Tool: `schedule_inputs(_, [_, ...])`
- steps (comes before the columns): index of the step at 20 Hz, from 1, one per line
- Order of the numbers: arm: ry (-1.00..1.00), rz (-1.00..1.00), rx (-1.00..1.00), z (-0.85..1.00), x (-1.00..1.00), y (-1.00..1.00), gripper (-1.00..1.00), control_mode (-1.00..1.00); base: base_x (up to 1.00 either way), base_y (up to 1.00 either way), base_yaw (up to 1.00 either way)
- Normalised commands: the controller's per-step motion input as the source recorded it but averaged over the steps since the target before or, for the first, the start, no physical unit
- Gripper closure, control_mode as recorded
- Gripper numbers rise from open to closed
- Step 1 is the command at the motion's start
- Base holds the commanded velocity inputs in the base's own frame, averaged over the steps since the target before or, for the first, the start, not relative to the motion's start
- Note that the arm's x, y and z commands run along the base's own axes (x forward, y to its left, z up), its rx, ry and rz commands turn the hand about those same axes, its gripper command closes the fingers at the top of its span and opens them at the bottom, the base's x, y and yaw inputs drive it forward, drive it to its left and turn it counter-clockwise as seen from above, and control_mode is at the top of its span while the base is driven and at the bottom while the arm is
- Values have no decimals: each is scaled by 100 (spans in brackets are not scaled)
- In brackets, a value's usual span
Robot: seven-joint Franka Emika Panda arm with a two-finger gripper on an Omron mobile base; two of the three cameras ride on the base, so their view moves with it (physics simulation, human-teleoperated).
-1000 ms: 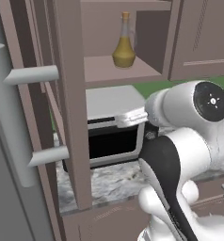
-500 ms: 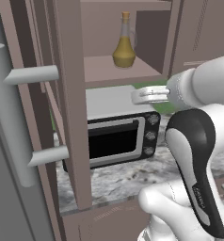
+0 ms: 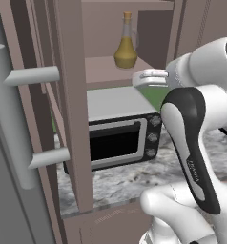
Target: Move the mustard and oil and vinegar bottle from the cabinet to the dining counter.
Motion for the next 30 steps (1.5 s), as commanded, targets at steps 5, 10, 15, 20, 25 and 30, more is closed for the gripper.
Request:
schedule_inputs(5, [5, 0, 1, 36, 22, -4, -100, -100, 0, 0, 0])
schedule_inputs(10, [1, 0, -1, 16, 35, -15, -100, -100, 0, 0, 0])
schedule_inputs(15, [-2, 0, -5, 6, 33, -12, -100, -100, 0, 0, 0])
schedule_inputs(20, [-10, -2, -4, 0, 29, 0, -100, -100, 0, 0, 0])
schedule_inputs(25, [-2, -6, 0, 7, 37, 0, -100, -100, 0, 0, 0])
schedule_inputs(30, [-1, -4, 0, 6, 33, 0, -100, -100, 0, 0, 0])
